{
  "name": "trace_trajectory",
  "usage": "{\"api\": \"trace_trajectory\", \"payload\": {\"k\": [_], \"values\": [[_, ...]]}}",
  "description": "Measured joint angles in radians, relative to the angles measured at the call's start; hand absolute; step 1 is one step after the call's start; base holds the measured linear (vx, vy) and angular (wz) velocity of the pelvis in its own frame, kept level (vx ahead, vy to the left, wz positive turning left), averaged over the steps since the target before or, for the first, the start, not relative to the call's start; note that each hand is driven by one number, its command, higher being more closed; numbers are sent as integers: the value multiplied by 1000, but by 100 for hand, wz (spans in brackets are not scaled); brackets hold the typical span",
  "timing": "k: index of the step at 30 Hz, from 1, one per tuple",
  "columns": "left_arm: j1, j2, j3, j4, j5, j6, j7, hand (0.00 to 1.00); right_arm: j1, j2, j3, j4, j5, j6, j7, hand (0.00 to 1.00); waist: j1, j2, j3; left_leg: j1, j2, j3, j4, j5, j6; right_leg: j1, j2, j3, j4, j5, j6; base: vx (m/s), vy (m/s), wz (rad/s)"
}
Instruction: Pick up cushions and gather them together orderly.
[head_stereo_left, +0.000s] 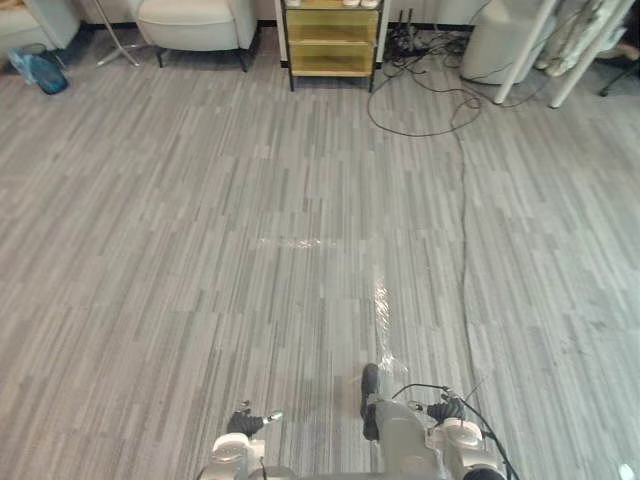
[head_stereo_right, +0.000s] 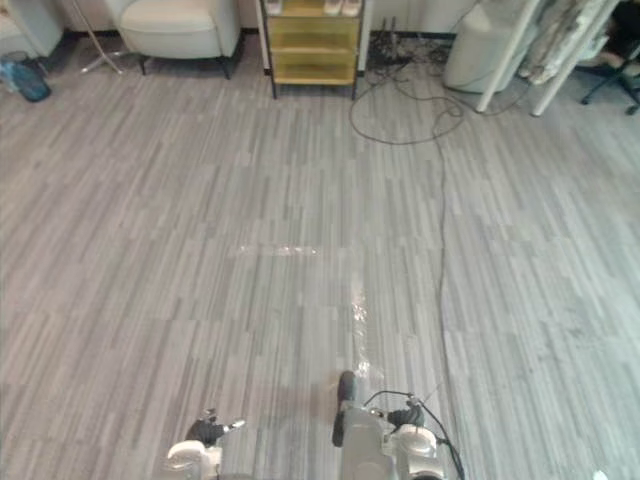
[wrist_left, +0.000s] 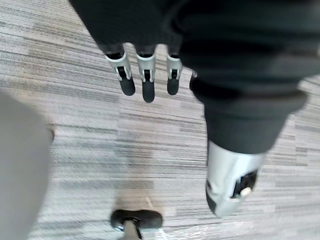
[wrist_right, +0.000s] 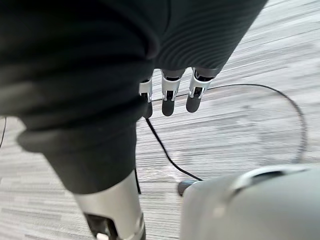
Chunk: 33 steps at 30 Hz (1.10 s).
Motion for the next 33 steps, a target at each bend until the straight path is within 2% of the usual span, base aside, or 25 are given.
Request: {"api": "trace_trajectory", "payload": {"k": [1,3,4,7,8,9,10,11,13,14,17,18,19,20,21,22,23,24,26,27,28,29,30,31,33], "values": [[3,1,3,-6,-1,1,-1,0,2,0,14,5,0,8,-1,0,4,18,9,-84,60,-1,214,75,-4,78,30,-10,-27,-33,-17,683,-270,24],[4,3,16,-28,-1,-2,-3,0,5,8,28,5,1,13,-4,0,21,18,16,-165,98,42,378,51,8,177,49,-10,-76,-64,-34,509,-141,19],[4,7,19,-50,-1,-5,-4,0,5,17,33,18,4,13,-7,0,36,-6,25,-237,84,74,413,16,20,272,48,-9,-147,-75,-32,623,-150,18],[4,6,26,-87,-2,-7,-6,0,-13,20,36,57,13,20,-12,0,64,-15,23,-379,-3,129,164,-45,28,401,32,-1,-242,-89,-14,520,-53,-6],[3,5,26,-94,-1,-7,-8,0,-21,23,28,62,12,20,-14,0,72,-17,24,-398,-56,131,-72,-27,24,437,18,5,-260,-99,6,492,42,-20],[2,3,25,-95,-1,-7,-9,0,-20,24,24,63,12,20,-14,0,75,-16,23,-398,-77,128,-187,1,16,453,15,9,-270,-107,16,495,80,-29],[3,-1,25,-94,-2,-9,-10,0,-12,22,21,69,12,19,-17,0,88,-9,18,-387,-110,128,-420,127,10,486,17,20,-292,-129,44,526,118,-44],[2,1,24,-90,-2,-10,-11,0,-6,21,22,86,11,20,-20,0,107,-12,6,-369,-117,128,-453,264,76,521,18,43,-302,-158,70,546,120,-36],[-2,17,25,-88,0,-8,-13,0,1,50,21,81,11,19,-21,0,96,-61,-15,-370,-163,133,-437,239,107,543,-25,29,-313,-165,88,625,97,15],[-10,35,25,-88,7,-6,-20,0,16,68,19,84,8,22,-23,0,99,-103,-17,-373,-191,142,-389,201,133,563,-57,21,-308,-155,107,607,77,34],[-9,36,27,-81,9,-2,-21,0,12,72,17,84,-2,22,-25,0,104,-107,-28,-339,-191,156,-344,110,129,558,-72,37,-211,-139,130,517,102,4],[-9,37,30,-71,11,2,-26,0,5,64,-4,87,-13,21,-17,0,102,-100,-33,-292,-185,161,-362,66,119,503,-83,59,-41,-142,137,396,95,-19],[-6,47,17,-61,18,4,-29,0,3,38,-34,88,-17,22,1,0,100,-104,-36,-224,-197,167,-412,42,115,397,-124,65,222,-114,196,396,95,-20],[-6,51,7,-58,18,3,-31,0,4,26,-42,88,-15,21,11,0,99,-106,-36,-203,-205,165,-427,35,117,364,-143,65,304,-102,217,387,72,-9],[-8,60,-15,-46,18,2,-32,0,14,-2,-58,88,-3,20,19,0,93,-109,-37,-134,-223,164,-466,23,118,285,-181,55,479,-147,193,419,64,0],[-6,65,-25,-36,19,3,-28,0,23,-22,-57,86,2,16,21,0,82,-105,-37,-54,-227,165,-516,19,116,226,-197,27,532,-208,154,498,68,3],[-4,68,-31,-32,19,3,-25,0,29,-28,-56,85,2,14,23,0,77,-103,-38,-33,-227,164,-528,18,116,211,-199,13,526,-221,142,505,6,15],[-2,76,-41,-16,19,5,-22,0,36,-24,-57,86,5,10,27,0,49,-95,-37,34,-209,158,-571,19,115,137,-188,-60,428,-259,100,410,-38,19],[-3,75,-43,-13,19,5,-23,0,34,-11,-62,78,22,4,32,0,38,-87,-34,57,-191,155,-582,18,113,89,-166,-82,320,-255,96,368,-84,12],[-3,72,-45,-12,19,6,-24,0,34,-10,-58,80,23,-4,32,0,33,-85,-34,76,-179,152,-594,14,106,57,-131,-83,179,-207,94,396,-137,20],[-4,74,-45,-12,19,5,-26,0,39,-5,-58,83,23,-4,32,0,31,-95,-38,100,-175,148,-600,-9,67,55,-101,-63,12,-83,78,394,-150,28],[-2,75,-45,-12,19,5,-27,0,44,0,-58,85,24,-4,32,0,31,-104,-40,110,-181,141,-599,-20,52,55,-100,-49,-18,-34,64,431,-206,49],[-2,73,-45,-6,19,4,-30,0,58,8,-63,86,40,-5,33,0,30,-130,-44,132,-194,116,-597,-46,24,54,-102,-19,-23,25,26,461,-220,48],[0,45,-45,7,20,5,-33,0,57,-8,-59,86,42,-10,31,0,29,-86,-62,132,-143,92,-577,-62,13,68,-80,-53,0,-1,24,556,-279,67],[-4,32,-47,6,19,4,-36,0,57,-9,-60,88,51,-14,31,0,29,-63,-69,76,-105,60,-477,-69,2,115,-51,-99,-74,-26,23,404,-230,62]]}}
